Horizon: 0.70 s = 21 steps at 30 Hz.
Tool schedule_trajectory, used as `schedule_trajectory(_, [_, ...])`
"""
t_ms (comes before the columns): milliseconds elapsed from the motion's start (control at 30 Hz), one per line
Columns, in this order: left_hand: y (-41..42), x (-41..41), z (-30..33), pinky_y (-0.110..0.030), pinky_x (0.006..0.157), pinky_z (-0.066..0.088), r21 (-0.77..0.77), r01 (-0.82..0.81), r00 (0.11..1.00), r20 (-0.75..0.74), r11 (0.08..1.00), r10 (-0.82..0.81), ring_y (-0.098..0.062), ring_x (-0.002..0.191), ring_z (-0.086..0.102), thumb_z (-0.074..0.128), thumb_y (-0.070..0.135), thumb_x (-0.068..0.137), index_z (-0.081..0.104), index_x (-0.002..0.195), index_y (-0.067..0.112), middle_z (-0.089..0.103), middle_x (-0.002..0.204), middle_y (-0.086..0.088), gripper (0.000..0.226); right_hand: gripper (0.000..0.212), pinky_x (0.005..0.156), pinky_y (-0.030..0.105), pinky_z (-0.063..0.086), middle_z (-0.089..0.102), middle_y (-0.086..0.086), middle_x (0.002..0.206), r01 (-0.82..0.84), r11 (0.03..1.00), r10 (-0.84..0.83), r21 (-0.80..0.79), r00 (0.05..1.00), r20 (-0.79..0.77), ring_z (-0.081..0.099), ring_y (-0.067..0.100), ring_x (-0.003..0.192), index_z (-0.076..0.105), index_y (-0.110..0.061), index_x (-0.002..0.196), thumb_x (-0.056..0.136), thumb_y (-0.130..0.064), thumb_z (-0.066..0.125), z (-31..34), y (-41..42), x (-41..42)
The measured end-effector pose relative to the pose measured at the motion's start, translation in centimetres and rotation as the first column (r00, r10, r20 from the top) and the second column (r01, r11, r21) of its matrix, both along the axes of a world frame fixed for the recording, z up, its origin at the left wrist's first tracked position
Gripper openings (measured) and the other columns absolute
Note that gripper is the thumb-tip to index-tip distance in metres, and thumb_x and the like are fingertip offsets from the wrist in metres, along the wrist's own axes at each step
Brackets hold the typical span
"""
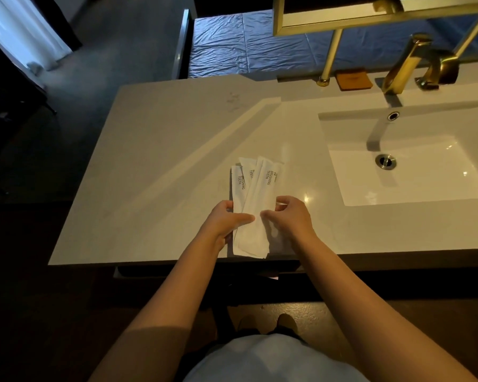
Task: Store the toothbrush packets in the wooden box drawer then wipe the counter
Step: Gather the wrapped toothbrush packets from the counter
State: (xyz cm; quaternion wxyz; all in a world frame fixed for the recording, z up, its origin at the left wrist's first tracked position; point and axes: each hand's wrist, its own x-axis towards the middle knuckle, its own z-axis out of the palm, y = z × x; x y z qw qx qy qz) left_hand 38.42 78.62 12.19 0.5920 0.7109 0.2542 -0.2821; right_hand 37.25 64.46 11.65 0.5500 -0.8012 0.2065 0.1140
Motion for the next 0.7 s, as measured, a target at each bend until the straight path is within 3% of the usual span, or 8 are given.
schedule_trajectory(33, [0.0, -0.2, 0.0, -0.042, 0.080, 0.054, -0.018, 0.015, 1.000, 0.001, 1.000, -0.015, -0.029, 0.097, 0.062, 0.066, 0.009, 0.081, 0.052, 0.108, 0.010, 0.061, 0.100, -0.008, 0.031, 0.012, 0.065, 0.030, 0.046, 0.057, -0.009, 0.070, 0.000, 1.000, 0.000, 0.009, 1.000, -0.010, 0.056, 0.017, 0.070, 0.060, -0.019, 0.074, 0.070, -0.015, 0.070, 0.4, -0.1, 0.0])
schedule_trajectory(133, [0.2, -0.6, 0.2, -0.032, 0.063, 0.049, -0.049, -0.042, 0.999, -0.015, 0.998, 0.041, -0.023, 0.071, 0.059, 0.049, 0.013, 0.087, 0.056, 0.084, 0.008, 0.060, 0.078, -0.009, 0.010, 0.035, 0.053, 0.031, 0.037, 0.041, -0.001, 0.046, 0.041, 0.992, -0.035, 0.119, 0.998, -0.052, 0.040, 0.020, 0.049, 0.043, -0.021, 0.043, 0.068, -0.005, 0.062, 0.4, -0.4, 0.1])
schedule_trajectory(200, [0.3, -0.6, 0.4, -0.025, 0.052, 0.041, -0.053, -0.058, 0.998, -0.043, 0.997, 0.056, -0.017, 0.058, 0.050, 0.044, 0.013, 0.085, 0.050, 0.072, 0.010, 0.050, 0.066, -0.006, 0.014, 0.029, 0.050, 0.027, 0.035, 0.046, -0.002, 0.045, 0.084, 0.979, -0.065, 0.187, 0.993, -0.101, 0.042, 0.018, 0.049, 0.052, -0.017, 0.045, 0.068, -0.002, 0.062, 0.5, -0.5, 0.0])
schedule_trajectory(300, [0.5, -0.7, 0.8, -0.026, 0.046, 0.045, 0.024, 0.090, 0.994, -0.072, 0.996, -0.088, -0.023, 0.055, 0.057, 0.048, 0.013, 0.083, 0.058, 0.073, 0.008, 0.058, 0.068, -0.013, 0.015, 0.016, 0.048, 0.026, 0.035, 0.051, 0.003, 0.054, 0.119, 0.963, -0.080, 0.241, 0.983, -0.165, 0.045, 0.018, 0.052, 0.063, -0.012, 0.055, 0.069, -0.004, 0.064, 0.8, -0.3, 0.1])
schedule_trajectory(467, [0.2, -0.8, 0.4, -0.033, 0.070, 0.059, -0.055, 0.099, 0.995, -0.015, 0.994, -0.100, -0.021, 0.088, 0.067, 0.057, 0.019, 0.090, 0.066, 0.097, 0.011, 0.069, 0.095, -0.008, 0.014, 0.016, 0.045, 0.024, 0.032, 0.044, 0.005, 0.058, 0.152, 0.948, -0.082, 0.280, 0.965, -0.248, 0.040, 0.015, 0.047, 0.050, -0.010, 0.065, 0.074, -0.012, 0.064, 1.4, -0.3, 0.7])
schedule_trajectory(567, [0.0, -1.2, 0.1, -0.038, 0.085, 0.056, -0.129, -0.010, 0.999, -0.050, 0.992, 0.003, -0.019, 0.096, 0.065, 0.054, 0.016, 0.091, 0.063, 0.089, 0.015, 0.069, 0.095, -0.006, 0.010, 0.018, 0.039, 0.018, 0.033, 0.045, 0.006, 0.058, 0.065, 0.972, -0.023, 0.225, 0.982, -0.185, 0.043, 0.015, 0.046, 0.048, -0.012, 0.063, 0.078, -0.010, 0.058, 1.7, -1.3, 0.9])
schedule_trajectory(633, [-0.1, -1.3, 0.2, -0.036, 0.082, 0.057, -0.138, -0.034, 0.998, -0.049, 0.990, 0.028, -0.020, 0.096, 0.064, 0.048, 0.012, 0.092, 0.060, 0.084, 0.017, 0.067, 0.092, -0.005, 0.016, 0.004, 0.049, 0.022, 0.039, 0.049, 0.010, 0.070, 0.009, 0.984, 0.016, 0.175, 0.990, -0.139, 0.048, 0.019, 0.059, 0.051, -0.009, 0.077, 0.079, -0.007, 0.053, 2.0, -2.4, 1.2])
schedule_trajectory(700, [-0.2, -1.4, 0.0, -0.031, 0.073, 0.057, -0.088, 0.000, 1.000, -0.015, 0.996, -0.001, -0.020, 0.094, 0.064, 0.044, 0.006, 0.093, 0.061, 0.085, 0.015, 0.066, 0.093, -0.006, 0.020, 0.009, 0.067, 0.034, 0.044, 0.051, 0.011, 0.081, -0.044, 0.992, 0.061, 0.120, 0.988, -0.144, 0.050, 0.022, 0.074, 0.052, -0.006, 0.091, 0.083, -0.008, 0.051, 2.2, -3.5, 1.6])
